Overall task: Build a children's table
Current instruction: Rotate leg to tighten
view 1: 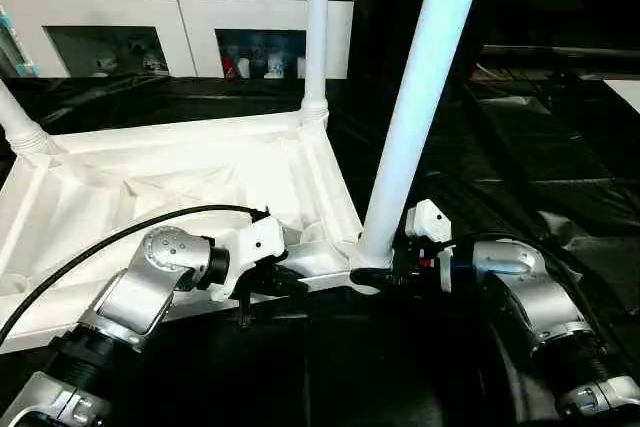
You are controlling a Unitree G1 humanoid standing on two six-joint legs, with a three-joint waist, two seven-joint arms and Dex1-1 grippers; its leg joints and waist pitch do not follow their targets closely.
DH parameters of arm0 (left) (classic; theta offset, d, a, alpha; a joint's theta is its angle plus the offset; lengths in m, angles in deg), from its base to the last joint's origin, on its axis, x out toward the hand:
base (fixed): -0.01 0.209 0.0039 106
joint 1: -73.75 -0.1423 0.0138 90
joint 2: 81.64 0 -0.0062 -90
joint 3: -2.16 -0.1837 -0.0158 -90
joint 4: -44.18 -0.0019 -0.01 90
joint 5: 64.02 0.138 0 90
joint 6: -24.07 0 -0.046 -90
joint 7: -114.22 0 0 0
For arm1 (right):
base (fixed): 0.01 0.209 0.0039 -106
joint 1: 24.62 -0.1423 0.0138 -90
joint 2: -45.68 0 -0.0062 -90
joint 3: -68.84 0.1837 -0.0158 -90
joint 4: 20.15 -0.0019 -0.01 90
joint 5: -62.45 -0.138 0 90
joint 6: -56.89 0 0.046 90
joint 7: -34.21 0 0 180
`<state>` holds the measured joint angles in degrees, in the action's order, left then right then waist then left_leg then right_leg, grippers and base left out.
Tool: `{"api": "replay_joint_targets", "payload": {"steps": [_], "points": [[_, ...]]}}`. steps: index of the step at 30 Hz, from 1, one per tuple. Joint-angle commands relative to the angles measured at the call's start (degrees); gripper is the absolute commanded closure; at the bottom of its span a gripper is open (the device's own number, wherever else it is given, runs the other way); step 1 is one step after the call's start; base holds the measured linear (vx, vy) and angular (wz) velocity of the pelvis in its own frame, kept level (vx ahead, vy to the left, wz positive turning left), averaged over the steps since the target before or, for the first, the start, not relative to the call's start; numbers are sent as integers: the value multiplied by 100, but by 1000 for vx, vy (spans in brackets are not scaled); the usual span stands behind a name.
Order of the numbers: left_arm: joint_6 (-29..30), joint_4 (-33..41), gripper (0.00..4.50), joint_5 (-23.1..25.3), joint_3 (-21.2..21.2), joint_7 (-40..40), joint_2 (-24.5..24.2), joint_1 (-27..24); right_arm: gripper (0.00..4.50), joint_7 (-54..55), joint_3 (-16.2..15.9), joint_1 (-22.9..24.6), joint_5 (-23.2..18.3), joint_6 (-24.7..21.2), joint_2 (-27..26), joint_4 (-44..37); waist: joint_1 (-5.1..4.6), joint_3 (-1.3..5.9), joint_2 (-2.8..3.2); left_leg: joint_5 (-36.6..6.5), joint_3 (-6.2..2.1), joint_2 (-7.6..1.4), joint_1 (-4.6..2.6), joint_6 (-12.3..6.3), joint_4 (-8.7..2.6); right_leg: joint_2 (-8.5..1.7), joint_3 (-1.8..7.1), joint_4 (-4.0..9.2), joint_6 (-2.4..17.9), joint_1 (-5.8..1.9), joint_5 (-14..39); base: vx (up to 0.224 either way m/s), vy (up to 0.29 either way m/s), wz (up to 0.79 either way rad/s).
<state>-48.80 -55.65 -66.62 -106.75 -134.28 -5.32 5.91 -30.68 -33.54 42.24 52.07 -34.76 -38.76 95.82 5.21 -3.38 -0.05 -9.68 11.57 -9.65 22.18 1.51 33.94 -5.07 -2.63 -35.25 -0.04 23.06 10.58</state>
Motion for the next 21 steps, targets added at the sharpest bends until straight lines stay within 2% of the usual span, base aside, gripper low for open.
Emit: {"api": "replay_joint_targets", "payload": {"steps": [1, 10, 13, 15, 16, 18, 19, 21], "points": [[-53, 136, 450, -155, -62, -225, -41, 42, 173, 58, 153, -125, -21, 31, 25, 90, 17, 392, -20, -1446, -175, -352, -143, -157, -413, -349, 225, 413, 1363, -222, 1289, 0, 0, 0], [-21, 145, 450, -166, -57, -222, -49, 28, 175, 163, 185, -87, -46, 37, -56, 104, 17, 394, -16, -1443, -175, -352, -144, -153, -413, -350, 224, 410, 1370, -220, 1265, 0, 0, 0], [28, 49, 450, -140, -13, -7, 82, 49, 175, 739, 400, -95, -87, 120, -356, 278, -9, 385, -15, -1507, -183, -344, -127, -95, -423, -361, 226, 421, 1353, -218, 1398, 0, 0, 0], [113, -163, 450, 7, 11, 444, 326, 111, 175, 1368, 646, -114, -212, 48, -745, 452, -32, 389, -8, -1528, -196, -340, -129, -12, -434, -356, 218, 422, 1320, -219, 1447, 0, 0, 0], [134, -213, 450, 31, 22, 564, 404, 121, 176, 1534, 682, -115, -219, 22, -845, 492, -32, 390, -9, -1605, -194, -343, -158, 38, -441, -356, 222, 436, 1300, -206, 1515, 0, 0, 0], [300, -369, 450, 103, 67, 1029, 726, 172, 176, 2145, 752, -126, -177, -15, -1211, 621, -49, 386, 20, -1640, -189, -351, -163, 72, -449, -347, 231, 435, 1288, -191, 1479, 0, 0, 0], [394, -411, 450, 127, 80, 1186, 831, 193, 176, 2352, 767, -136, -149, -26, -1327, 664, -45, 390, 12, -1678, -187, -341, -180, 110, -441, -351, 233, 446, 1290, -180, 1505, 0, 0, 0], [515, -474, 450, 181, 87, 1435, 1000, 229, 176, 2690, 795, -174, -103, -66, -1509, 758, -57, 396, 19, -1647, -196, -336, -154, 124, -454, -348, 230, 438, 1258, -202, 1456, 0, 0, 0]]}}
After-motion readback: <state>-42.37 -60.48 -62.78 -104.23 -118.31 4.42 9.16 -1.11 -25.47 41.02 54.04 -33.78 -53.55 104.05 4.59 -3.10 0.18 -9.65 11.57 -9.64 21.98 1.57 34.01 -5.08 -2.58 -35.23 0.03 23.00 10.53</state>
